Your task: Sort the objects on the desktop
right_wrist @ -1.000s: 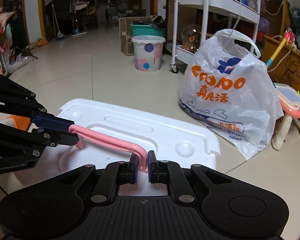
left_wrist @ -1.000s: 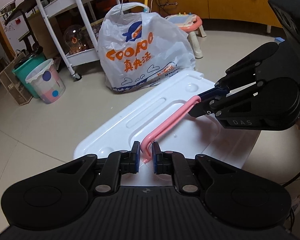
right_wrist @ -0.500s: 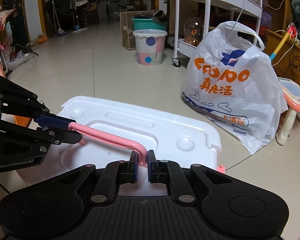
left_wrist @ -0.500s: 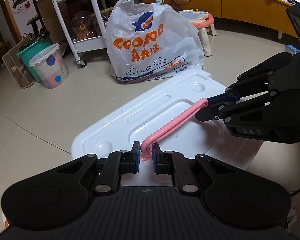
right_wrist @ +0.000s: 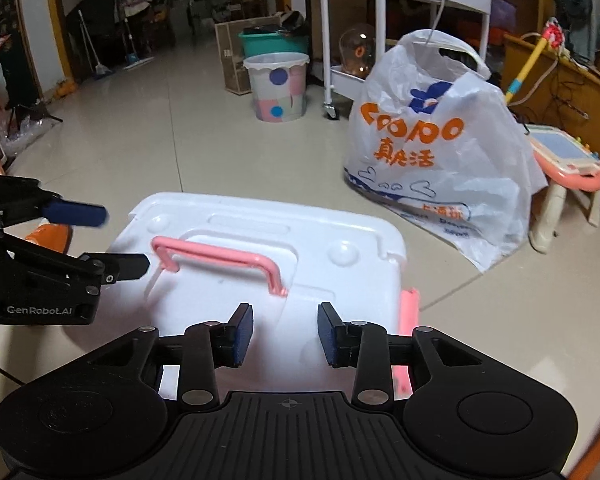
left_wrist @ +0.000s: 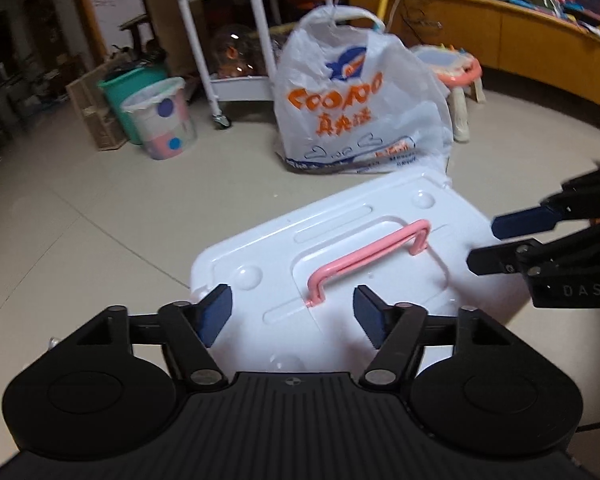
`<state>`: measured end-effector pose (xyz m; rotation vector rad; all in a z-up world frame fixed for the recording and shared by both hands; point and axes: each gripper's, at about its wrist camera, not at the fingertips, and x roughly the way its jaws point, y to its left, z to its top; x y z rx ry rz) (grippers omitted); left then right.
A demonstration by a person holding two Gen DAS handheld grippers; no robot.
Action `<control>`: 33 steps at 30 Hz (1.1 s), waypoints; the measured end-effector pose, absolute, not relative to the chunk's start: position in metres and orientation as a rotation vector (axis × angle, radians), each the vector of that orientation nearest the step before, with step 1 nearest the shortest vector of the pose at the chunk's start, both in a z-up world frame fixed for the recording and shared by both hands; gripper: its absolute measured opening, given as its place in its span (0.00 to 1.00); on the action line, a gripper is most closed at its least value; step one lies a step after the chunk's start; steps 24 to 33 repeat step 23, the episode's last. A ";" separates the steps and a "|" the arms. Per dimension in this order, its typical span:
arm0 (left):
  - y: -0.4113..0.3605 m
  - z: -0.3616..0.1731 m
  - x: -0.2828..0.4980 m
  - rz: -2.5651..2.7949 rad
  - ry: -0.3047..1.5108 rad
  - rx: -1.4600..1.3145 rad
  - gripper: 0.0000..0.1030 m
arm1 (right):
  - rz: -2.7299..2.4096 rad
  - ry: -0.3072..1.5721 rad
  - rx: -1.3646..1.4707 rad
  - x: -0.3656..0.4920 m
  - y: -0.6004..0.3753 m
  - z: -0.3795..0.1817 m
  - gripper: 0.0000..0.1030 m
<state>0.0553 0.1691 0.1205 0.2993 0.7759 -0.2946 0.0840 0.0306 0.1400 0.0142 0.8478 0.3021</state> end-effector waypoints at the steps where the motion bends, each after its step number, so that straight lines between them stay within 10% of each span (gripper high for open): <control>1: 0.170 0.124 0.050 -0.287 0.780 0.285 0.70 | 0.300 0.853 0.023 0.078 0.029 0.145 0.32; 6: 0.171 0.137 0.012 -0.248 0.801 0.232 0.86 | 0.291 0.895 0.058 0.035 0.025 0.163 0.35; 33: 0.180 0.164 -0.126 -0.108 0.803 0.056 1.00 | 0.242 0.943 0.086 -0.125 0.023 0.197 0.40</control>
